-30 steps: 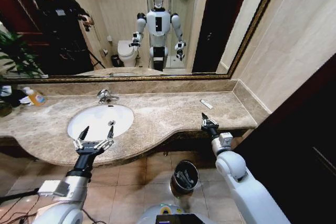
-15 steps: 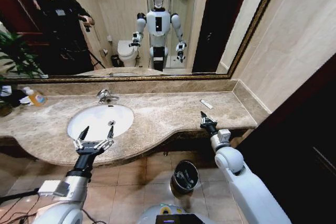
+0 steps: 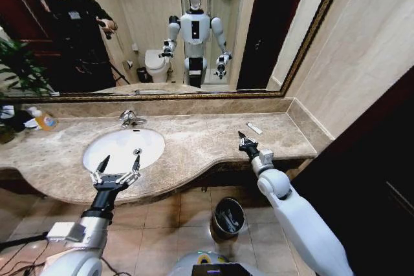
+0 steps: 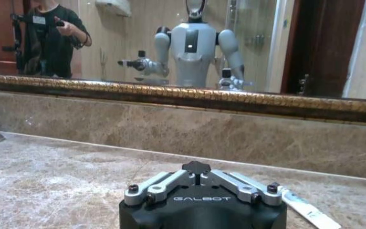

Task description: Pick up the trash from the sink and place it in the trash bin.

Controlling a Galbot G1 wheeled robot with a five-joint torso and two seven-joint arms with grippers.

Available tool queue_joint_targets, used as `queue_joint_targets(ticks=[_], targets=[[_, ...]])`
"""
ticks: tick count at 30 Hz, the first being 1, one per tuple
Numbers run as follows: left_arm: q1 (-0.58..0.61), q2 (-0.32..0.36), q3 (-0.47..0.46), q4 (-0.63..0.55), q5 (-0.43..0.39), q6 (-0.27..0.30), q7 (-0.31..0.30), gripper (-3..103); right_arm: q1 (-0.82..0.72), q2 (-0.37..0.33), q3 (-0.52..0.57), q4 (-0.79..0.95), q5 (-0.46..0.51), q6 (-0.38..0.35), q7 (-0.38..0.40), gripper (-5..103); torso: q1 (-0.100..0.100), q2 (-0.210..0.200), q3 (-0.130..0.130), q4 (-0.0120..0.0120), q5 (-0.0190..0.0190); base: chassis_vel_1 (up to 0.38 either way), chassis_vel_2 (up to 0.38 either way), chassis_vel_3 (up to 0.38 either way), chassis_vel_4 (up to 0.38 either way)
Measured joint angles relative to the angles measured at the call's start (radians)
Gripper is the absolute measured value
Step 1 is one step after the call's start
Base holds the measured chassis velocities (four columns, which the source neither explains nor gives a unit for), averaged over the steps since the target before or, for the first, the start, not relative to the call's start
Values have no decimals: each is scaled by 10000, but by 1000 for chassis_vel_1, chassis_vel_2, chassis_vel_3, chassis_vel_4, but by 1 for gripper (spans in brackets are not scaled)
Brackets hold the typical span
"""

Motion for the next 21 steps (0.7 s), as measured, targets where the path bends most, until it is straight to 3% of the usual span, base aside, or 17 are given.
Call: queue_joint_targets(ticks=[7,19,21], targets=[[0,0,0,0,0,0,0,100,673,-6,-179,-924,106,60,-407,0,0,0,0,0,1,0,0,0,0],[0,0,0,0,0,0,0,100,2340,62,-316,-2723,368,242,-2014,-3,0,0,0,0,0,0,0,0,0],[0,0,0,0,0,0,0,100,2525,74,-346,-2969,351,306,-2188,2,0,0,0,1,0,0,0,0,0]])
